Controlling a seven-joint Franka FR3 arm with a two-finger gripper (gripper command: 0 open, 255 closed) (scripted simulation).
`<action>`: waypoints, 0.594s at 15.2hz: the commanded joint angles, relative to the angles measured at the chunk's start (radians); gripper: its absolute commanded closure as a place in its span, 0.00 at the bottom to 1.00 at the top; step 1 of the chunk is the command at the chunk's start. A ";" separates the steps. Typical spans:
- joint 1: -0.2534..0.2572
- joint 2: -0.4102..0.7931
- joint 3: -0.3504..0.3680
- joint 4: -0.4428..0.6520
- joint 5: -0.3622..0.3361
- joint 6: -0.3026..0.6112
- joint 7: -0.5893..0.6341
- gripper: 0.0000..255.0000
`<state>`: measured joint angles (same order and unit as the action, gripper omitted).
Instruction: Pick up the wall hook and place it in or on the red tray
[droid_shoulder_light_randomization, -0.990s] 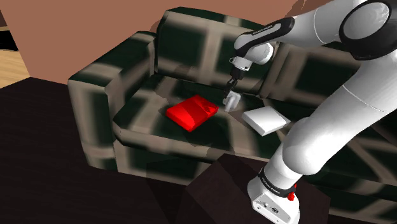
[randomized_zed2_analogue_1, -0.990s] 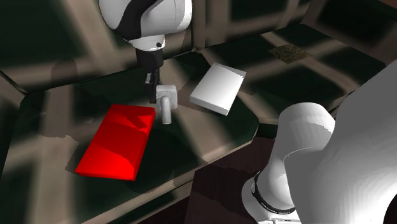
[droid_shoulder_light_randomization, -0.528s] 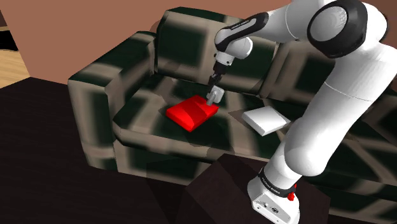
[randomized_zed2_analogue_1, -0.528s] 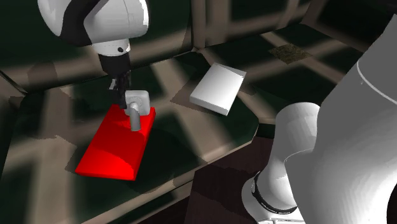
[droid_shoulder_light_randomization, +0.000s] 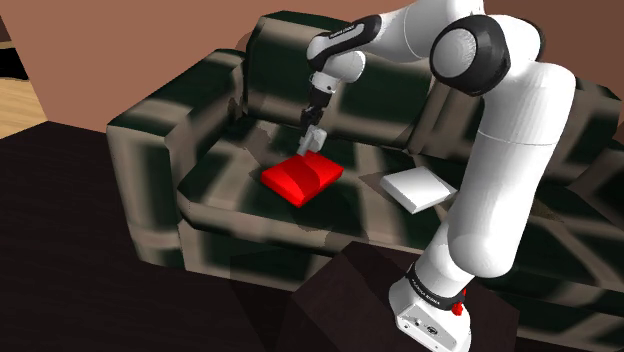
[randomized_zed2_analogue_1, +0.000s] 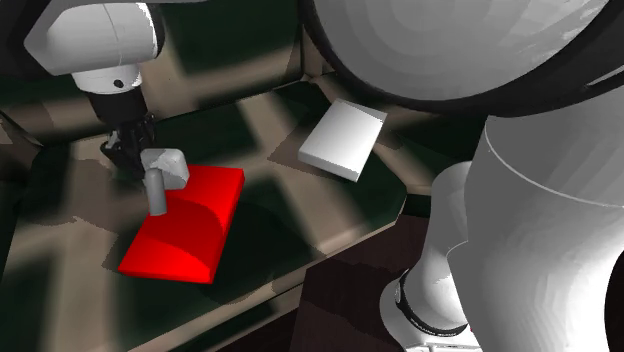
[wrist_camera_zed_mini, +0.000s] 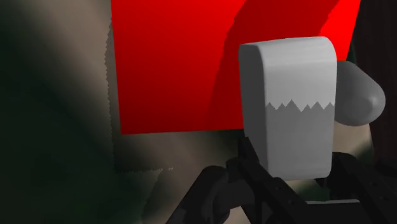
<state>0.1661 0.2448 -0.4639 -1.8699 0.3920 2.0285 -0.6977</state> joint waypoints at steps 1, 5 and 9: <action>0.003 0.024 0.008 0.009 0.014 0.014 0.002 1.00; 0.000 0.049 0.014 -0.014 0.034 0.056 -0.018 1.00; -0.005 0.076 0.022 -0.033 0.056 0.096 -0.040 1.00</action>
<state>0.1629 0.3150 -0.4435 -1.8972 0.4431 2.1140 -0.7316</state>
